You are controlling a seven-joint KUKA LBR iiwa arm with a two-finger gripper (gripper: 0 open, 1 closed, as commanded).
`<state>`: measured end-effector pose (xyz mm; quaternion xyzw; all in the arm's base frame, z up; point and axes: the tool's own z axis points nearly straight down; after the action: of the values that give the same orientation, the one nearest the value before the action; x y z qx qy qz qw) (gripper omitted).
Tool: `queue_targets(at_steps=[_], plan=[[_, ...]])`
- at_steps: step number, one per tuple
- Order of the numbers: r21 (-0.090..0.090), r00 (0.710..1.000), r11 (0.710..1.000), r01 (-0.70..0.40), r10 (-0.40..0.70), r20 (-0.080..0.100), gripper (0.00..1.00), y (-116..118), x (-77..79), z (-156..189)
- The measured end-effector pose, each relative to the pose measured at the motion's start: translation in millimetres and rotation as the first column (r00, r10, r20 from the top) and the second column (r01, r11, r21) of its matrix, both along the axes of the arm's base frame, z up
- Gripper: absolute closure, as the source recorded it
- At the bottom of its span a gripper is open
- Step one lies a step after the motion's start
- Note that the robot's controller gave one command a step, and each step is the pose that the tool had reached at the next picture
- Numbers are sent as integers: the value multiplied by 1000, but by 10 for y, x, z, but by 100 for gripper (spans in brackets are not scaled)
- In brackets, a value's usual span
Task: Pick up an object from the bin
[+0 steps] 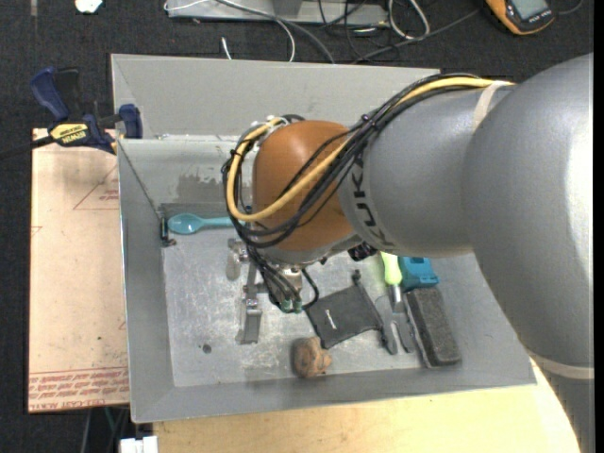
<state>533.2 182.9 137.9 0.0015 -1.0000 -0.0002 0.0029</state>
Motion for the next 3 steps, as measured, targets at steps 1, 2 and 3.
queue_targets(at_steps=[1,2,3], plan=[[1,1000,1000,3,-3,6,0,-7,23,26],[2,999,999,40,-40,5,0,-291,384,-717],[8,971,971,240,-240,11,0,-632,457,-680]])
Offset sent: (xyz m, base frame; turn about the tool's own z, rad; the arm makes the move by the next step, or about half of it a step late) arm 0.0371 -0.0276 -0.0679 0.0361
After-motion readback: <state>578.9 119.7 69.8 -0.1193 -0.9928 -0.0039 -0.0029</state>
